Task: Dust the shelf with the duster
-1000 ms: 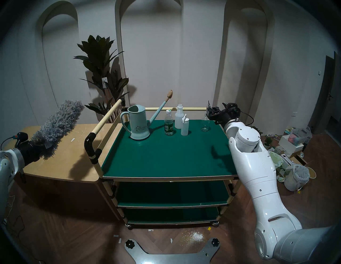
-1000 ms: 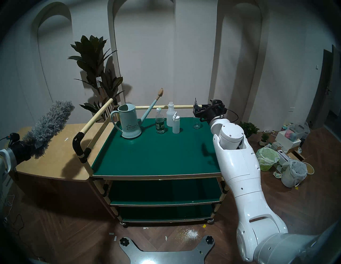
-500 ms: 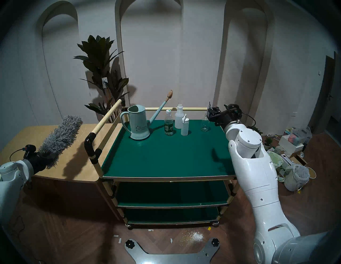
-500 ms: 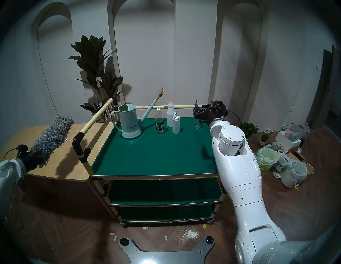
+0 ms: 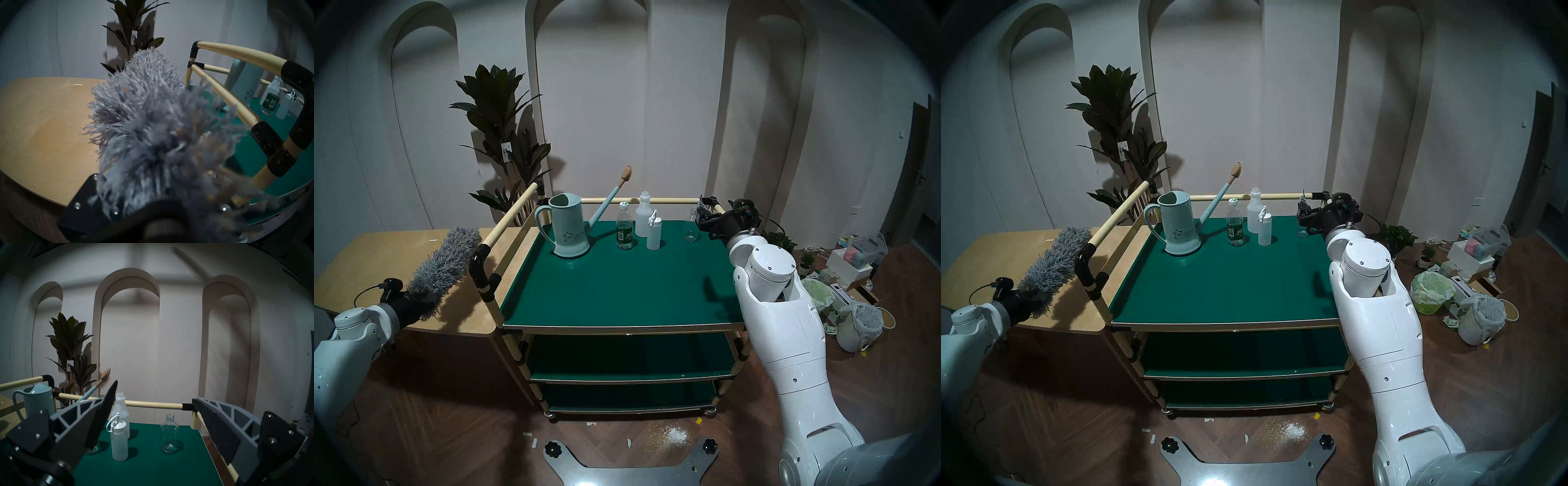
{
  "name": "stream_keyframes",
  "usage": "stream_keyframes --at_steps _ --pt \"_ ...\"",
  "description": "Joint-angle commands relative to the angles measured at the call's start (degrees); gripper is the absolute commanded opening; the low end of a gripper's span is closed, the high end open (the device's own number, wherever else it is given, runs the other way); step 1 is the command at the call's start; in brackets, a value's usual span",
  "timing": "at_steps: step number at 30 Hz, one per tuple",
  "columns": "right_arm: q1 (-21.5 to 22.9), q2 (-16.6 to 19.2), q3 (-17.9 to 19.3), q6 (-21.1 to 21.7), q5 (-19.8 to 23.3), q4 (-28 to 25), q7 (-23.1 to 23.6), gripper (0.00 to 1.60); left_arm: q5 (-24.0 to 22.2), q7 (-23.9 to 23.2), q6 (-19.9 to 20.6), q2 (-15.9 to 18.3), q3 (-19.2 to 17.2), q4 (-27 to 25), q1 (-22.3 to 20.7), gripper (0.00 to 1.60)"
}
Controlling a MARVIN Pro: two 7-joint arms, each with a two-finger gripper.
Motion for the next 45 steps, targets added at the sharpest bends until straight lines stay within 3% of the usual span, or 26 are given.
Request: stream_keyframes --at_steps 1,14,28,29,44,45 --pt "-0.22 -0.41 -0.19 -0.29 -0.18 -2.48 -0.45 1.60 -0.93 0.93 -1.66 -0.06 2.91 0.66 -6.30 0.00" --pt "-1.11 -0.60 -0.51 -0.29 -1.07 -3.76 -1.49 1.60 -1.00 3.31 -3.29 -4.94 9.85 5.45 -13.97 0.00" --pt "-1.19 -0.45 -0.91 -0.08 -2.10 -4.84 -2.56 1.60 0.31 4.55 -3.76 -10.01 14.89 11.21 -21.44 0.00" --pt "-1.17 -0.44 -0.93 -0.07 -2.15 -4.90 -2.61 1.60 0.42 4.43 -4.09 -9.89 14.50 10.65 -20.30 0.00" --pt "-1.24 -0.44 -1.10 0.38 -2.84 -5.64 -3.49 1.60 4.00 1.69 -3.19 -13.67 18.46 19.02 -28.26 0.00" --pt "-1.23 -0.45 -1.12 0.44 -2.84 -5.65 -3.51 1.60 4.34 1.45 -2.98 -13.92 19.03 20.02 -29.36 0.49"
